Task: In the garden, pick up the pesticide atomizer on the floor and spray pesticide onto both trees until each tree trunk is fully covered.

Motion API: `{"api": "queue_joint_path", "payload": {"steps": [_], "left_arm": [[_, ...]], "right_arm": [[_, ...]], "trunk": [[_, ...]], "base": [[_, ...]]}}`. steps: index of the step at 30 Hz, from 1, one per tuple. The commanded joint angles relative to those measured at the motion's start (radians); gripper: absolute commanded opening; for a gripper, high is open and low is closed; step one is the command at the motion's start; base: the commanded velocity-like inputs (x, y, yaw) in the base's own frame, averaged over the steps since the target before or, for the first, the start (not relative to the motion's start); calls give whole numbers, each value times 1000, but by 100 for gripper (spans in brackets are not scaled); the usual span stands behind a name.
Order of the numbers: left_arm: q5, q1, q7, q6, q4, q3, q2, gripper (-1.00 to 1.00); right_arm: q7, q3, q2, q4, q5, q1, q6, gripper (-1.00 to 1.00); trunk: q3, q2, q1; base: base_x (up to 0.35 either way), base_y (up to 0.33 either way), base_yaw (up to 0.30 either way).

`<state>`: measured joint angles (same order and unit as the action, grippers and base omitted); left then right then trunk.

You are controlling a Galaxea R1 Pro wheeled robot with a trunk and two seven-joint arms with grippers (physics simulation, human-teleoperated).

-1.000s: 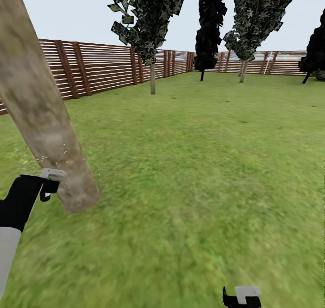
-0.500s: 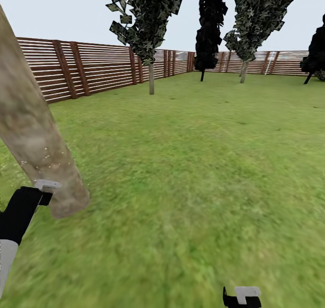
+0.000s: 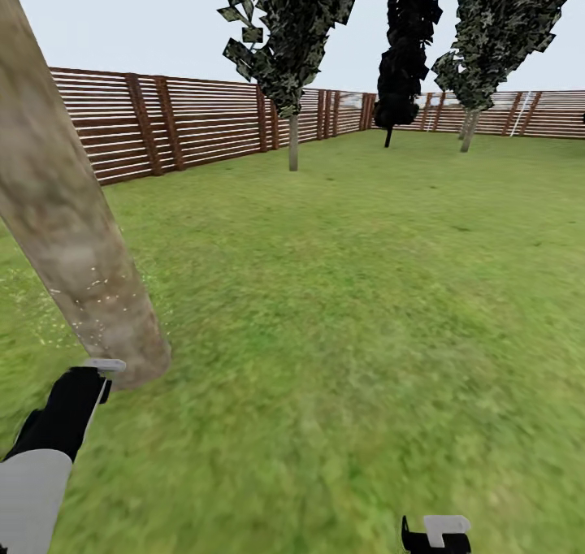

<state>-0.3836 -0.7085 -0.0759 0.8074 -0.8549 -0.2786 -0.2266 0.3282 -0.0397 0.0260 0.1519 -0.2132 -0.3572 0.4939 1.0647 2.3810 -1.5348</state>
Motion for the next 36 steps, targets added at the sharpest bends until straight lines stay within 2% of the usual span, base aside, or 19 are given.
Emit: {"api": "queue_joint_path", "payload": {"steps": [1,4,6,7,12,14,15,16,17,18,20,21,22,24,25,26,30,36], "left_arm": [[-3,0,-7,0,-1,0,2,-100],[-3,1,-9,1,2,-10,-9,-100],[-4,2,-5,-6,13,-54,-25,-100],[-6,3,-5,-31,17,-68,-27,-100],[7,4,-12,-48,7,-77,-6,-100],[33,3,-14,-50,0,-81,23,-100],[44,3,-14,-59,0,-82,29,-100],[72,3,-18,-109,5,-84,32,-100],[114,3,-41,-165,13,-85,38,-100],[136,3,-67,-182,15,-84,46,-100],[164,4,-152,-197,32,-81,63,-100],[172,4,-192,-203,77,-80,71,-100],[173,4,-203,-222,105,-77,76,-100],[165,4,-212,-309,123,-72,88,-100],[163,4,-213,-322,125,-71,89,-100],[163,4,-213,-326,126,-70,89,-100],[164,4,-279,-336,134,-70,90,-100],[166,4,-283,-336,135,-70,90,-100]], "right_arm": [[0,0,0,0,0,0,0,100],[0,0,0,0,0,0,0,100],[0,0,0,0,0,0,0,100],[0,1,0,0,0,0,0,100],[0,1,0,0,0,0,0,100],[0,1,0,0,0,1,0,100],[0,1,0,0,0,0,0,100],[0,0,0,0,0,0,0,100],[0,1,-1,0,0,0,0,100],[0,1,-1,0,0,0,0,100],[0,1,-1,1,0,0,0,100],[1,1,-1,1,1,0,0,100],[1,0,-1,1,1,0,1,100],[2,0,0,2,1,1,1,100],[1,0,0,2,1,1,1,100],[1,0,0,2,1,0,1,100],[0,0,0,2,1,0,2,100],[0,0,0,2,0,0,2,100]], "trunk": [[0,0,0],[0,0,0],[0,0,0],[0,0,0],[0,0,0],[0,0,0],[0,0,0],[0,0,0],[0,0,0],[0,0,0],[0,0,0],[0,0,0],[0,0,0],[0,0,0],[0,0,0],[0,0,0],[0,0,0],[0,0,0]], "base": [[237,-164,0],[241,-156,0],[120,-45,0],[27,-10,11],[3,-1,237],[0,0,277],[0,0,278],[0,0,278],[0,0,278],[0,0,278],[0,0,270],[0,0,116],[0,0,47],[107,-73,14],[193,-147,4],[206,-159,3],[228,-179,0],[187,-218,0]]}}
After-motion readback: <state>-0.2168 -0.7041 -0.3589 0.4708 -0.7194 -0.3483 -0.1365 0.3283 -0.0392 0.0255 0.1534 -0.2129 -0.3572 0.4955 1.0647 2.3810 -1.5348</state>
